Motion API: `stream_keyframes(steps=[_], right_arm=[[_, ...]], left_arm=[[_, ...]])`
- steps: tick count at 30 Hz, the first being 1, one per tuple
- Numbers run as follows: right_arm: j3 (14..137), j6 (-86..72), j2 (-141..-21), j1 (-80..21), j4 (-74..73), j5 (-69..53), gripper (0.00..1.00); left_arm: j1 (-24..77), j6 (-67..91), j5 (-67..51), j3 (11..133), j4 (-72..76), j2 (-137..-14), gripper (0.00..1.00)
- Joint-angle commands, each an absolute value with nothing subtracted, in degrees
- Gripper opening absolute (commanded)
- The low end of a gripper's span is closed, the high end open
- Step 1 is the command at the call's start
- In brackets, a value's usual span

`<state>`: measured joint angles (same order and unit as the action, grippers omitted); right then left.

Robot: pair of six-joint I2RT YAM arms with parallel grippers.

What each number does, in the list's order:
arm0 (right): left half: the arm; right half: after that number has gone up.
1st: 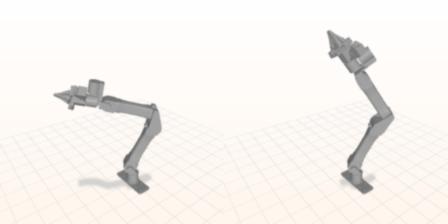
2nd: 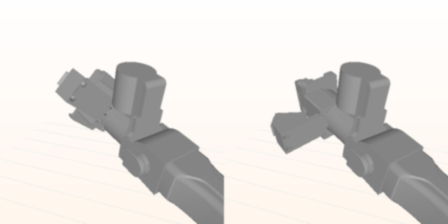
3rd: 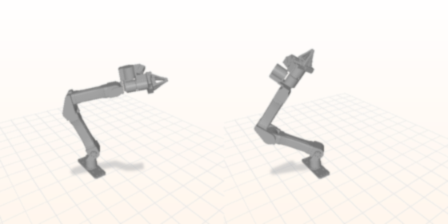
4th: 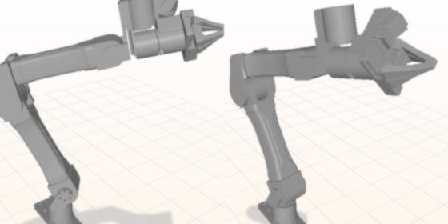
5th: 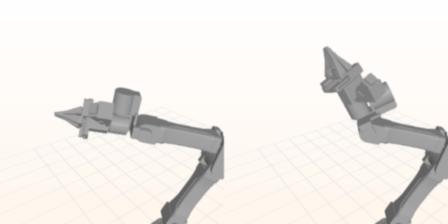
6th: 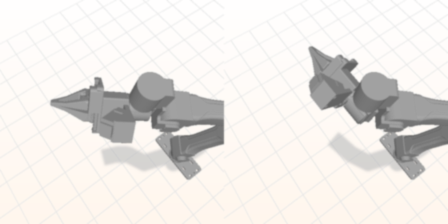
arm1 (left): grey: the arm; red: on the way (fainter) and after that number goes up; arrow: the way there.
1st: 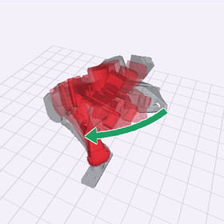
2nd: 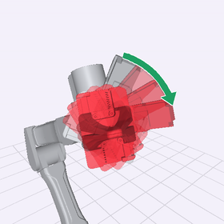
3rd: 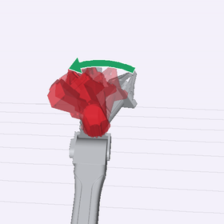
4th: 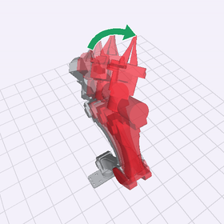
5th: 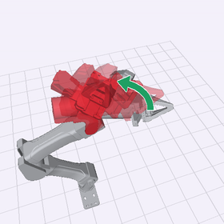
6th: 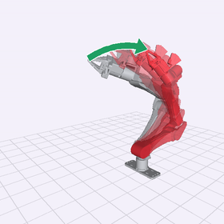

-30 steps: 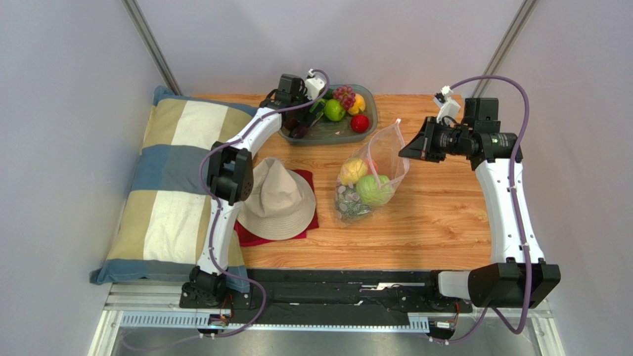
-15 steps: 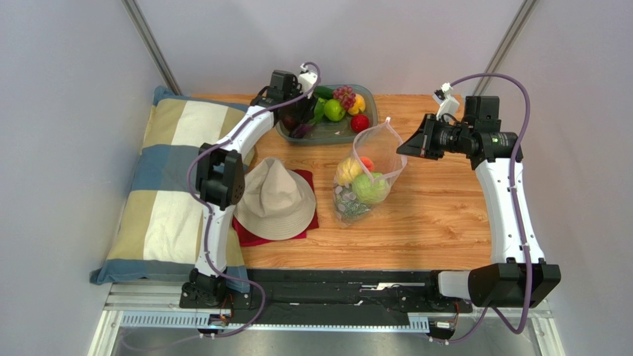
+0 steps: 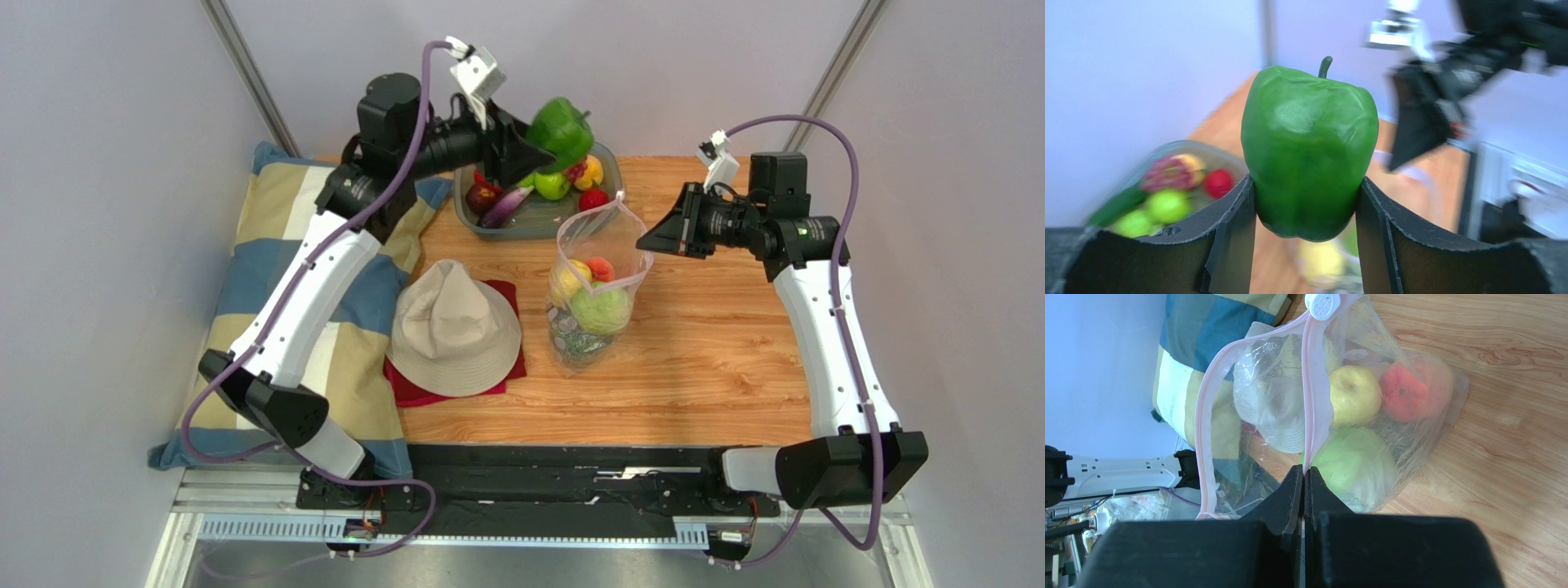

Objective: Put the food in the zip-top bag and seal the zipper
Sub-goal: Pick up the fake vegetable from the bin, then place the fake vegetable in the zipper food storage bag.

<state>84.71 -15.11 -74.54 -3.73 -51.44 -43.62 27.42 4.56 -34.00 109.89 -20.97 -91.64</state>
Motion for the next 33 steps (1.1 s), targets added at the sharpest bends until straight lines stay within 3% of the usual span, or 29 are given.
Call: stream_keyframes(steps=[1, 8, 15, 16, 20, 22, 23, 24, 33], right_arm=[[86.9, -16.3, -74.4, -4.1, -47.6, -45.0, 0.00], [86.1, -16.9, -73.3, -4.2, -47.3, -44.6, 0.00], [85.5, -17.7, -72.7, -4.3, -46.5, -44.1, 0.00], [85.6, -17.6, -72.7, -4.3, -46.3, -44.1, 0.00], [86.2, -17.7, -72.9, -4.3, -46.7, -43.9, 0.00], [86.2, -17.6, -73.0, -4.3, -46.8, -43.5, 0.00], [86.2, -17.6, -73.0, -4.2, -46.8, -43.5, 0.00], [86.1, -17.6, -73.1, -4.3, -46.9, -43.4, 0.00], [86.8, -17.1, -74.5, -4.2, -47.1, -43.2, 0.00]], left_arm=[[32.5, 8.4, -39.9, 103.8, -21.9, -90.5, 0.27], [36.7, 8.0, -39.5, 97.6, -23.2, -88.3, 0.28], [38.1, 5.9, -35.8, 100.9, -27.7, -93.3, 0.34], [38.1, 5.1, -35.4, 102.5, -28.3, -93.9, 0.38], [38.0, 4.0, -32.9, 106.8, -32.2, -96.5, 0.74], [37.5, 4.5, -31.2, 108.0, -32.2, -96.3, 0.83], [37.0, 5.2, -31.0, 107.7, -31.4, -95.5, 0.95], [36.4, 6.1, -31.5, 107.1, -28.9, -94.8, 0.99], [24.4, 9.3, -24.3, 107.0, -24.3, -98.7, 0.97]])
